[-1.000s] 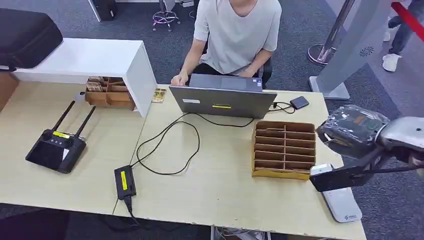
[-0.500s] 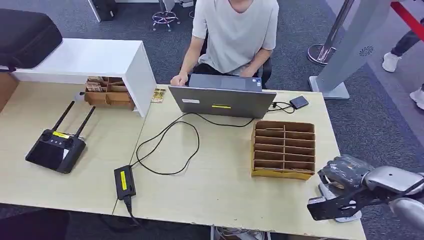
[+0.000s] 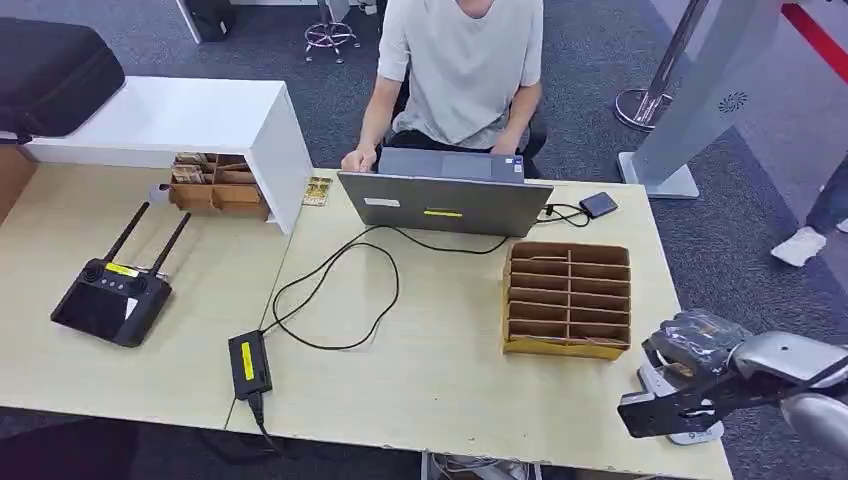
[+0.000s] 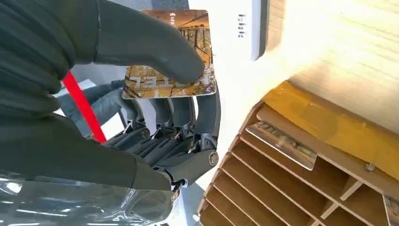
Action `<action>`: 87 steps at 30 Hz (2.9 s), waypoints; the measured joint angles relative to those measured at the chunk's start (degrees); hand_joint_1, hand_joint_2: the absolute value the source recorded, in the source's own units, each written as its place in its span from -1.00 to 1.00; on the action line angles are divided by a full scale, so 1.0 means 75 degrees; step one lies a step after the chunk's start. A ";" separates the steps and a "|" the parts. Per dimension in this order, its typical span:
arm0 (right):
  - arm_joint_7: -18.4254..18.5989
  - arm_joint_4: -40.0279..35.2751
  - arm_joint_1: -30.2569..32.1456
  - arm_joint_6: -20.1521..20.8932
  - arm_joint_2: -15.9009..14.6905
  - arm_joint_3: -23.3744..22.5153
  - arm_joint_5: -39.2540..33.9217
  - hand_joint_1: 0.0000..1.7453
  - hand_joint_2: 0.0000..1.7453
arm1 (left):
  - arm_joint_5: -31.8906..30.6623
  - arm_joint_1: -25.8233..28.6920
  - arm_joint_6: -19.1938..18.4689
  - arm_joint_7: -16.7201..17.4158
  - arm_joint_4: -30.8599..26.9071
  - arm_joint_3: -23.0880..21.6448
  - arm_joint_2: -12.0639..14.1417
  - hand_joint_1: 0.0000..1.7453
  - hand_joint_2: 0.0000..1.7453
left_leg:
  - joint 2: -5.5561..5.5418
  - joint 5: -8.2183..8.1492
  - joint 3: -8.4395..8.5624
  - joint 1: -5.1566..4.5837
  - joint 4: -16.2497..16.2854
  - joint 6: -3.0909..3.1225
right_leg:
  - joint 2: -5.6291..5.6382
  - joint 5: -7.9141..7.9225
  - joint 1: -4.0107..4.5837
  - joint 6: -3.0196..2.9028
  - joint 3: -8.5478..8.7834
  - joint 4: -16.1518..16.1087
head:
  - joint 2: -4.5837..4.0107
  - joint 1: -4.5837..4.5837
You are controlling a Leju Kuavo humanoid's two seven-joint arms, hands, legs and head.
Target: Pass the card to the sensor for recognition and then transmit it.
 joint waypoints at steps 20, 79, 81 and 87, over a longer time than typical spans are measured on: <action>-0.0213 0.0169 0.1266 0.0224 0.0102 -0.0542 0.0571 0.54 1.00 | 0.0020 -0.0001 -0.0023 -0.0015 0.0000 0.0000 0.0000 -1.00 1.00 | -0.0002 0.0000 -0.0002 0.0000 -0.0001 0.0000 | -0.0002 0.0000 0.0000 0.0000 0.0001 0.0000 | 0.0000 -0.0003; -0.0495 -0.1212 0.0648 -0.0252 0.0149 -0.2197 0.0964 0.54 1.00 | 0.0411 -0.0003 -0.0070 -0.0318 -0.0003 0.0000 0.0000 -1.00 1.00 | 0.0003 0.0004 0.0000 0.0001 -0.0001 0.0003 | 0.0002 0.0003 0.0001 0.0002 0.0001 0.0002 | 0.0000 0.0000; -0.0548 -0.1291 0.0674 -0.0777 0.0152 -0.2261 0.1229 0.54 1.00 | 0.0411 0.0000 -0.0070 -0.0335 0.0000 0.0000 -0.0003 -1.00 1.00 | -0.0002 0.0004 -0.0001 0.0000 -0.0001 0.0004 | -0.0003 0.0003 0.0000 0.0002 0.0001 0.0002 | 0.0000 -0.0006; -0.0653 -0.1460 0.1383 -0.2336 0.0210 -0.2658 0.2286 0.54 1.00 | 0.0390 -0.0003 -0.0052 -0.0370 0.0000 0.0000 -0.0012 -1.00 1.00 | -0.0003 0.0004 -0.0004 0.0001 -0.0001 0.0004 | -0.0005 0.0003 0.0001 0.0003 0.0003 0.0002 | 0.0000 -0.0003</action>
